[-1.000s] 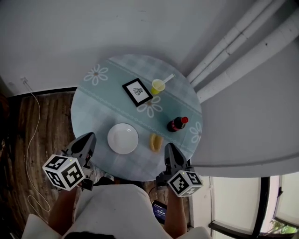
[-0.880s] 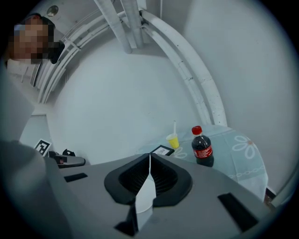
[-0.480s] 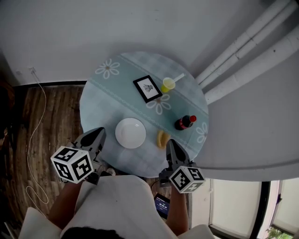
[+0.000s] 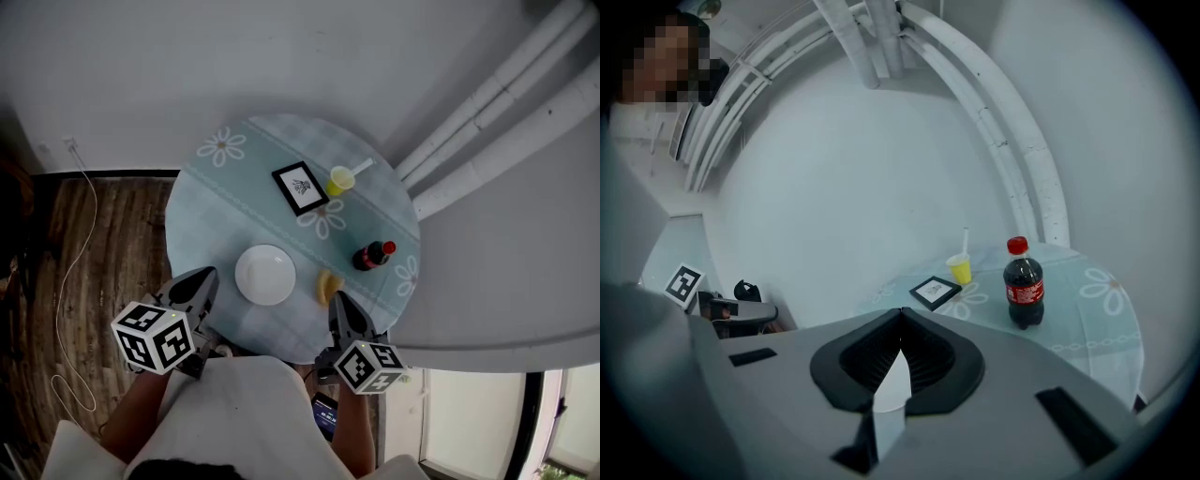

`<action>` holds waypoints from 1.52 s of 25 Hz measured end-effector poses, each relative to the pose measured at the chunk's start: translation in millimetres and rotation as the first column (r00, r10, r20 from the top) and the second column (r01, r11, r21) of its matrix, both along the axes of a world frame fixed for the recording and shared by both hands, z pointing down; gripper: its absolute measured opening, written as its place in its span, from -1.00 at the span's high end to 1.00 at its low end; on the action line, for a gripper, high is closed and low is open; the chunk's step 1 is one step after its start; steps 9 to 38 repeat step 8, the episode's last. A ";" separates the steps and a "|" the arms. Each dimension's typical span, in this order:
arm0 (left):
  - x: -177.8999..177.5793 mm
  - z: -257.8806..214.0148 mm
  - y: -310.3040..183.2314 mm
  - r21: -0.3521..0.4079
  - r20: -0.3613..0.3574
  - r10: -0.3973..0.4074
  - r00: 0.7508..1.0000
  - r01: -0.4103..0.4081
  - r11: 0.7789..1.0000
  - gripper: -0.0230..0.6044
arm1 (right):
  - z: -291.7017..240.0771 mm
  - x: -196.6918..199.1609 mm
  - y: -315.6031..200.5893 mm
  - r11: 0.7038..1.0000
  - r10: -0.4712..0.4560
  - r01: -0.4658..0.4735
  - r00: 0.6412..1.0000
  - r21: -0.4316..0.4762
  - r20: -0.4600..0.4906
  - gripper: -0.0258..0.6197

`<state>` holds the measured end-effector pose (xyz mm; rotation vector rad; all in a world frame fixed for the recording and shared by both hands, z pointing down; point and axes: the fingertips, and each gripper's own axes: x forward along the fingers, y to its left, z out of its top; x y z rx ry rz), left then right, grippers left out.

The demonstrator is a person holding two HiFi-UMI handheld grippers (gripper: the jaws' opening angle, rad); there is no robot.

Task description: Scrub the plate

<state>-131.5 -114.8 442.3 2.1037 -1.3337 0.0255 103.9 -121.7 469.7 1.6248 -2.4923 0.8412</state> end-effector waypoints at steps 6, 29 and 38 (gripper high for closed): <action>0.8 3.7 9.2 -0.003 -0.012 0.005 1.000 -0.005 1.000 0.90 | 3.0 -6.2 8.2 1.000 -0.013 0.013 0.999 -0.010 -0.041 0.82; -0.4 4.1 11.8 -0.005 -0.013 0.004 1.000 -0.004 1.000 0.90 | 4.1 -8.4 11.1 1.000 -0.017 0.016 0.998 -0.013 -0.059 0.82; -0.4 4.1 11.8 -0.005 -0.013 0.004 1.000 -0.004 1.000 0.90 | 4.1 -8.4 11.1 1.000 -0.017 0.016 0.998 -0.013 -0.059 0.82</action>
